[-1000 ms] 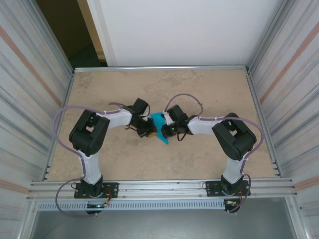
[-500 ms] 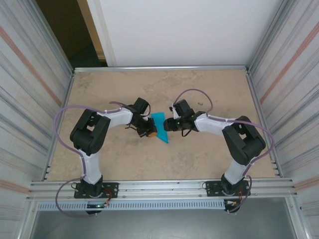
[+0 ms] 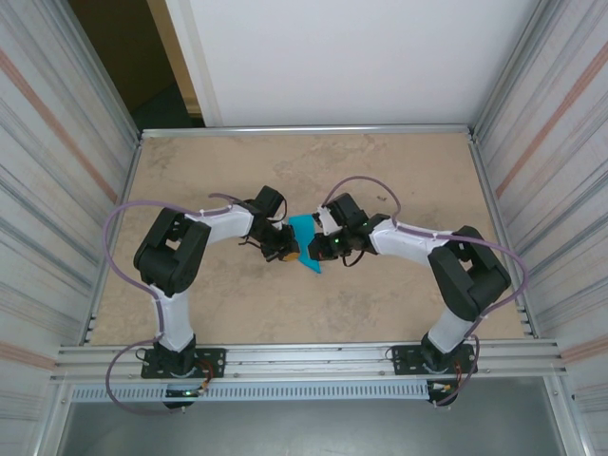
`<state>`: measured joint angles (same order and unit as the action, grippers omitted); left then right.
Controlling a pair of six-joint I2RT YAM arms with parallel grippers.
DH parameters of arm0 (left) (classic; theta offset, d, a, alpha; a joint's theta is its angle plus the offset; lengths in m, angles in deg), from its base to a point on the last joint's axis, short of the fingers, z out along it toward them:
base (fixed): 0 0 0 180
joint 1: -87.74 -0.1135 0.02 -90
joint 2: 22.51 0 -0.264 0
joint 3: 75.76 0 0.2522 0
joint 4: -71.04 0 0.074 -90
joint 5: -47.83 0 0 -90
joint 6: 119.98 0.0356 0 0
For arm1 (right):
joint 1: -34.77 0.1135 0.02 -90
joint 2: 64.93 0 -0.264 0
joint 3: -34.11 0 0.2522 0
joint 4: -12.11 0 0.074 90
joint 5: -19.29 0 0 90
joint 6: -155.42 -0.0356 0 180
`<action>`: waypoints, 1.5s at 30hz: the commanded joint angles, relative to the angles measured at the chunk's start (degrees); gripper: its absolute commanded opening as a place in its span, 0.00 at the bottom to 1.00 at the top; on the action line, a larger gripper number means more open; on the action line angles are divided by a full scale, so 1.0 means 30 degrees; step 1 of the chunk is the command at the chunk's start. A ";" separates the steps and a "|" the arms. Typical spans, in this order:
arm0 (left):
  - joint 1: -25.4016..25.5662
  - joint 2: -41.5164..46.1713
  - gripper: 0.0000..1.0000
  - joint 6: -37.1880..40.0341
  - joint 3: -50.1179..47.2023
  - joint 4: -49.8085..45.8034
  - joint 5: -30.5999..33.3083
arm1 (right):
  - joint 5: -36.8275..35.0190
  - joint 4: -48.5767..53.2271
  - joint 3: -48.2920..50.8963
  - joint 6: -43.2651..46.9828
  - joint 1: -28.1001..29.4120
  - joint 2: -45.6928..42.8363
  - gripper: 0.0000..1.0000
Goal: Fold a paper plane with a square sheet of paper (pick it up from the middle)
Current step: Third fold the triangle at the center of the table.
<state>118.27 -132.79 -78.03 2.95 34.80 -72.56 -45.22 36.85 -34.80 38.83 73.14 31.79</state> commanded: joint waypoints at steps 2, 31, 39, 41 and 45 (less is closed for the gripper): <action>0.0120 -0.1019 0.07 0.0036 -0.0332 -0.1647 0.2012 | 0.1215 0.0148 -0.0882 -0.0319 0.0266 0.0949 0.05; 0.0110 -0.1092 0.07 0.0011 -0.0406 -0.1526 0.1847 | 0.1129 0.0492 -0.1102 -0.0313 0.0068 0.3396 0.04; 0.0082 -0.1092 0.07 0.0021 -0.0330 -0.1559 0.1815 | 0.1352 0.0438 -0.0926 -0.0285 -0.0048 0.3558 0.05; 0.0082 -0.1064 0.07 0.0021 -0.0292 -0.1577 0.1832 | 0.1368 0.0438 -0.0930 -0.0288 -0.0046 0.3605 0.04; 0.0080 -0.1092 0.07 0.0053 -0.0292 -0.1647 0.1880 | 0.1257 0.0441 -0.0892 -0.0302 -0.0075 0.3639 0.04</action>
<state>118.27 -132.88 -78.03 3.04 34.63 -72.58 -41.92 37.51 -38.04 38.83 73.27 41.76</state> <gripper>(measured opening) 0.072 0.062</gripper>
